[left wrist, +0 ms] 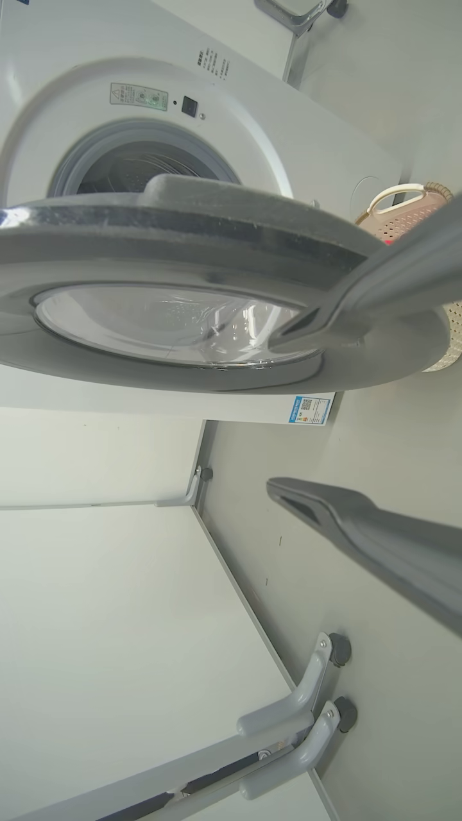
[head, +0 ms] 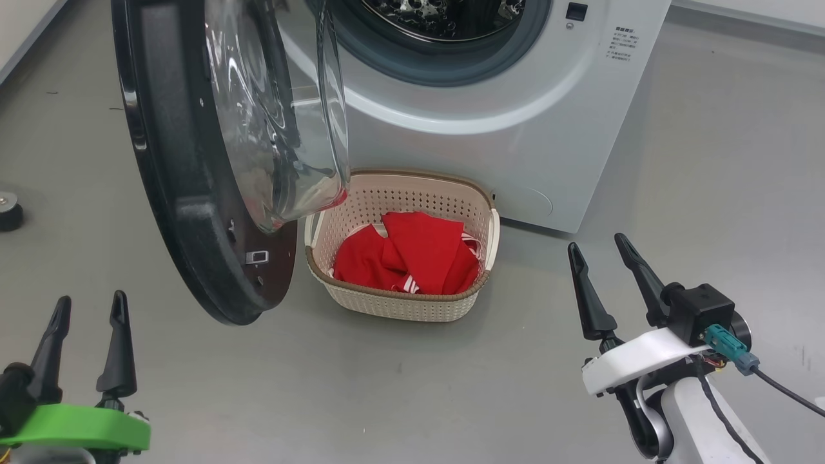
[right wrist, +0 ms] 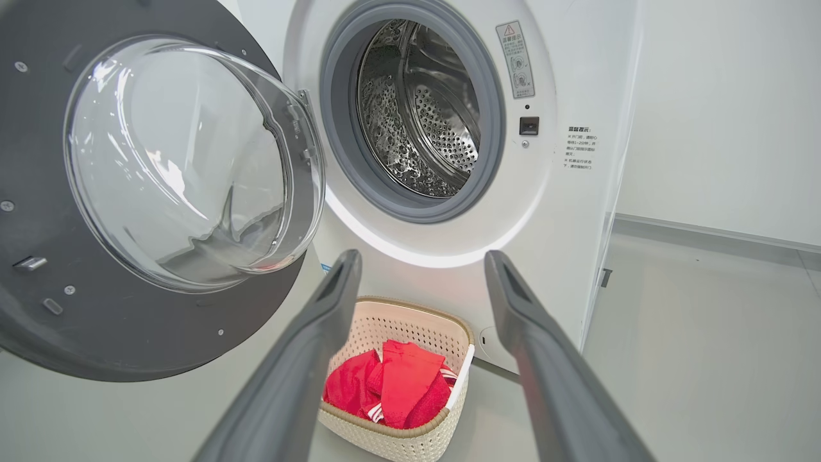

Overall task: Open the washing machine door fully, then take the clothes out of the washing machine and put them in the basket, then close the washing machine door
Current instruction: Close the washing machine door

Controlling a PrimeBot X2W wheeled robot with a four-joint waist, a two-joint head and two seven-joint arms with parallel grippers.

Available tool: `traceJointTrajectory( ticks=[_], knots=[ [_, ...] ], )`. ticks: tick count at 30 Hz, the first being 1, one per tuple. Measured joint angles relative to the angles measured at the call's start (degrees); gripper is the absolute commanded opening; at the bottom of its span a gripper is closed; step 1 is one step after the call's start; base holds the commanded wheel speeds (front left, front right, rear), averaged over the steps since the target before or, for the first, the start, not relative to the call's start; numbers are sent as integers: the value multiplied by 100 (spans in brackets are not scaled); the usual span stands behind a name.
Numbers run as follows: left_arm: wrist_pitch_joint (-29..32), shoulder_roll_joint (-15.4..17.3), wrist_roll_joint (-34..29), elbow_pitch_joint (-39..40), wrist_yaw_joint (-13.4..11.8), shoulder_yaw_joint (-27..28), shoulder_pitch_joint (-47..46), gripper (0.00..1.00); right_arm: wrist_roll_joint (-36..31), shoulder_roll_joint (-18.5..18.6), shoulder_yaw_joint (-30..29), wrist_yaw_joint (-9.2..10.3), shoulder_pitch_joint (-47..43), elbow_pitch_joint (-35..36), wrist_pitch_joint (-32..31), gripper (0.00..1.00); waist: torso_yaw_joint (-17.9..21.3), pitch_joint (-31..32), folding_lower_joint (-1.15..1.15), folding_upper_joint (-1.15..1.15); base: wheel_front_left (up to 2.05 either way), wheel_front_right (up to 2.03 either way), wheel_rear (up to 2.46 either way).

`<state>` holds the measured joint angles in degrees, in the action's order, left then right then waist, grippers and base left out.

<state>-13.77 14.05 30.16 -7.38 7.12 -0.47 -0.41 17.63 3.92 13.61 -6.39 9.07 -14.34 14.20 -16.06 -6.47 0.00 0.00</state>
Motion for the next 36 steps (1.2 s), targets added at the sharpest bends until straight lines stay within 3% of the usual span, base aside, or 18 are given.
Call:
traceJointTrajectory(
  ticks=[1,2,12,19,23,31,36],
  knots=[
    [0,0,8,-13,0,-13,-12,36,0,-2,-1,0,-1,1,0,100,0,-3,0,0,0,0,0],
    [0,1,25,-25,0,-40,-25,2,0,-5,-1,0,-1,3,0,100,0,-7,0,0,0,0,0],
    [-47,125,53,-103,0,-142,-75,0,-3,-9,1,0,-2,10,0,100,17,-55,0,0,0,0,0],
    [-41,215,535,53,0,53,-491,0,-19,-7,25,0,-1,12,0,100,39,-102,0,0,0,0,0],
    [277,49,1441,44,0,252,-691,0,-21,-7,56,-1,-1,11,0,100,54,-119,0,0,0,0,0],
    [1384,-806,4138,-124,-3,977,-1110,0,-21,-8,93,-1,-1,8,1,100,114,-140,0,0,0,0,0],
    [2102,-1205,5610,-158,-286,1390,-1323,0,-24,-12,133,-1,2,10,7,100,172,-196,0,0,0,0,0]
  ],
)
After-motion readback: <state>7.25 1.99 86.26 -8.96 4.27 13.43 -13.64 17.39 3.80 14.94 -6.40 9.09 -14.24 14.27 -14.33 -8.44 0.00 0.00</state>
